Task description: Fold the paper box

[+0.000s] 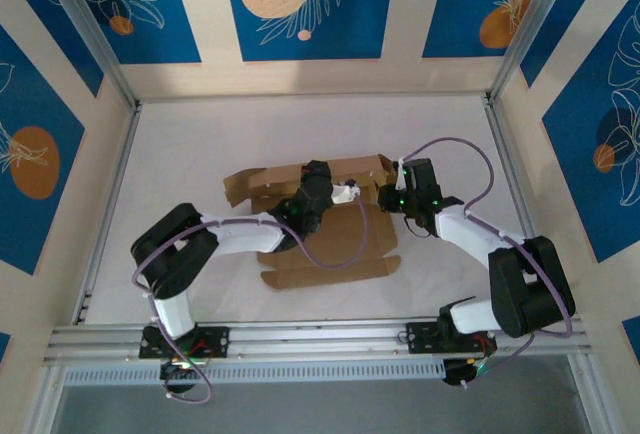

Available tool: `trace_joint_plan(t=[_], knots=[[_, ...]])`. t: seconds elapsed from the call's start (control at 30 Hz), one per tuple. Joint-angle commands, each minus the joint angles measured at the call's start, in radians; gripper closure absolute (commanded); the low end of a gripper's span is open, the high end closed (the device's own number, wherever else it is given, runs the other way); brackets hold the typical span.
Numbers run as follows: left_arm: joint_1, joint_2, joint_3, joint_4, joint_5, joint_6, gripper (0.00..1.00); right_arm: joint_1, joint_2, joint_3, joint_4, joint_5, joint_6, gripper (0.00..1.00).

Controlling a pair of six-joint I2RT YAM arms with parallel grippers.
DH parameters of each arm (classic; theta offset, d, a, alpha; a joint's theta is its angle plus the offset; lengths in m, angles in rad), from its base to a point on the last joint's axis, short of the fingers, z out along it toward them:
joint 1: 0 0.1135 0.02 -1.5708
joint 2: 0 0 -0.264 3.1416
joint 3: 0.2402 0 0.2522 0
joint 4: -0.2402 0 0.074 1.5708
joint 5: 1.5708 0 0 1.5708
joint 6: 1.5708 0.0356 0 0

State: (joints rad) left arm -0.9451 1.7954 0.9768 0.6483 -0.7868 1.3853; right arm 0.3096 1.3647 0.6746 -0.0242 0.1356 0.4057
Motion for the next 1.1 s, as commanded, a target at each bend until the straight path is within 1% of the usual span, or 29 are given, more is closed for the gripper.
trace_joint_plan(t=[0.0,0.1,0.23,0.27,0.4,0.47,0.6,0.73,0.8,0.93,1.07], knots=[[-0.084,0.039,-0.013,0.16,0.066,0.068,1.0,0.03,-0.015,-0.003,0.081,-0.058,0.073,0.79],[-0.104,0.069,-0.025,0.208,0.039,0.094,1.0,0.045,-0.009,-0.011,0.079,-0.056,0.097,0.75],[-0.128,0.092,-0.057,0.265,0.014,0.103,1.0,0.061,-0.014,-0.031,0.078,-0.032,0.085,0.65],[-0.132,0.096,-0.07,0.287,0.011,0.11,1.0,0.064,-0.023,-0.044,0.083,-0.027,0.075,0.6],[-0.135,0.113,-0.11,0.382,-0.003,0.152,1.0,0.072,-0.084,-0.084,0.1,0.014,0.033,0.49],[-0.135,0.111,-0.12,0.391,-0.008,0.152,1.0,0.075,-0.117,-0.098,0.1,0.025,0.005,0.46],[-0.135,0.111,-0.131,0.389,-0.008,0.15,1.0,0.074,-0.156,-0.104,0.078,0.016,-0.05,0.36],[-0.134,0.114,-0.129,0.356,-0.005,0.132,1.0,0.075,-0.186,-0.102,0.036,0.001,-0.091,0.34],[-0.131,0.112,-0.12,0.29,-0.002,0.105,1.0,0.074,-0.214,-0.108,0.028,-0.018,-0.106,0.34],[-0.129,0.091,-0.099,0.175,0.014,0.047,1.0,0.068,-0.262,-0.097,-0.017,-0.093,-0.129,0.25],[-0.112,0.071,-0.067,0.059,0.029,-0.016,1.0,0.05,-0.277,-0.053,-0.114,-0.18,-0.141,0.24]])
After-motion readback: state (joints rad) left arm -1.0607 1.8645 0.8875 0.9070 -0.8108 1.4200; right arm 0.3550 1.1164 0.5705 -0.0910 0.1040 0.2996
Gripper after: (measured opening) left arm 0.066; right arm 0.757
